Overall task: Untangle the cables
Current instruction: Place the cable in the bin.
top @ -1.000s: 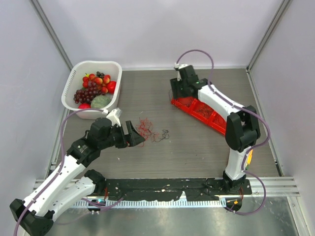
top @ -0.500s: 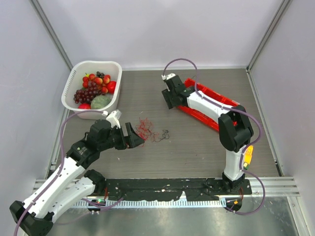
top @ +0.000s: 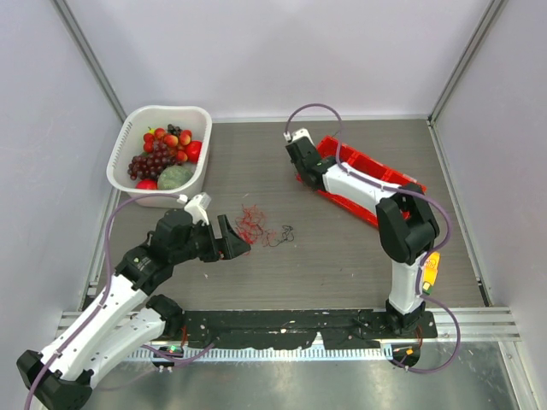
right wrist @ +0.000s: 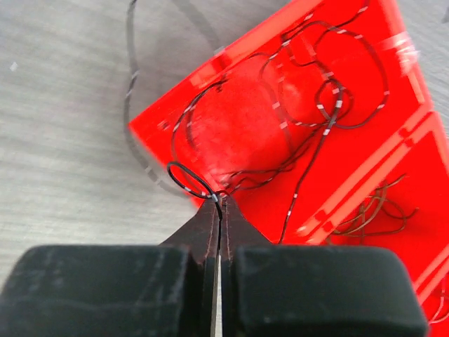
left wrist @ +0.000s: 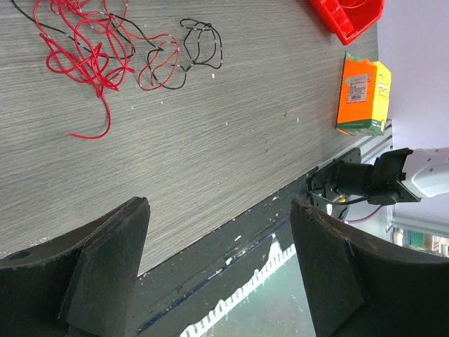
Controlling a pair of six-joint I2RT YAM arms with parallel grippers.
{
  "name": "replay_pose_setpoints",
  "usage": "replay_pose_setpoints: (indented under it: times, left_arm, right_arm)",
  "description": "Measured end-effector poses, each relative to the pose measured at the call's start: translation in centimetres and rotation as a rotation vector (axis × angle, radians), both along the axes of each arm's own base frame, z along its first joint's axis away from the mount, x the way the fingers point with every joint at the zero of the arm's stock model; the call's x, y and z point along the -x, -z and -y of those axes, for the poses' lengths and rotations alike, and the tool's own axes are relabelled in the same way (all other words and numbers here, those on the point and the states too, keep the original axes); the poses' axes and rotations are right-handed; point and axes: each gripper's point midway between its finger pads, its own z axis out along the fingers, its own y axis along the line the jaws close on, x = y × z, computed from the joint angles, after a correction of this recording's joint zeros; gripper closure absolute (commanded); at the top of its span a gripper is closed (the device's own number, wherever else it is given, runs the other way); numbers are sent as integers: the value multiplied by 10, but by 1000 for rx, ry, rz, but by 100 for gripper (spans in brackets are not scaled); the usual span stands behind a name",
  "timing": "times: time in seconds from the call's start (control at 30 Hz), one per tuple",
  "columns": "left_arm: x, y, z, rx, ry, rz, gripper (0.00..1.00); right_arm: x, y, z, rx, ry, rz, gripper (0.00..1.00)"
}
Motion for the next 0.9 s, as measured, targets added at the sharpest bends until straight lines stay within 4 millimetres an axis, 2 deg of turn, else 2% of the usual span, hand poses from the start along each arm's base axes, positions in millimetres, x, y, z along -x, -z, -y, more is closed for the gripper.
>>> replay_pose_setpoints:
  times: [0.07,0.2,0.3,0.37,0.5,0.63,0.7,0.77,0.9]
  left_arm:
    - [0,-1,0,2,0,3,15]
    - [0,-1,0,2,0,3,15]
    - [0,0,1,3,3,-1,15]
    - [1,1,1,1,7,-7,15]
    - [0,2,3,3,14,-14,15]
    - [1,1,4,7,17,-16,15]
    - [2,1,4,10,19,-14,15]
    - [2,-1,4,13,19,-9,15]
    - [2,-2,4,16,20,-7,15]
  right_arm:
    - [-10,-8,9,-16,37,21,99]
    - [-45,-34,36,-79,147,85,99]
    - [-68,-41,51,-128,194,106,99]
    - [-83,-34,59,-156,211,98,99]
    - [-102,1,61,-174,216,38,99]
    - [-105,46,46,-166,186,-57,99]
    - [-99,58,43,-159,181,-95,99]
    - [-96,60,42,-163,179,-113,91]
    - [-99,45,38,-175,183,-103,74]
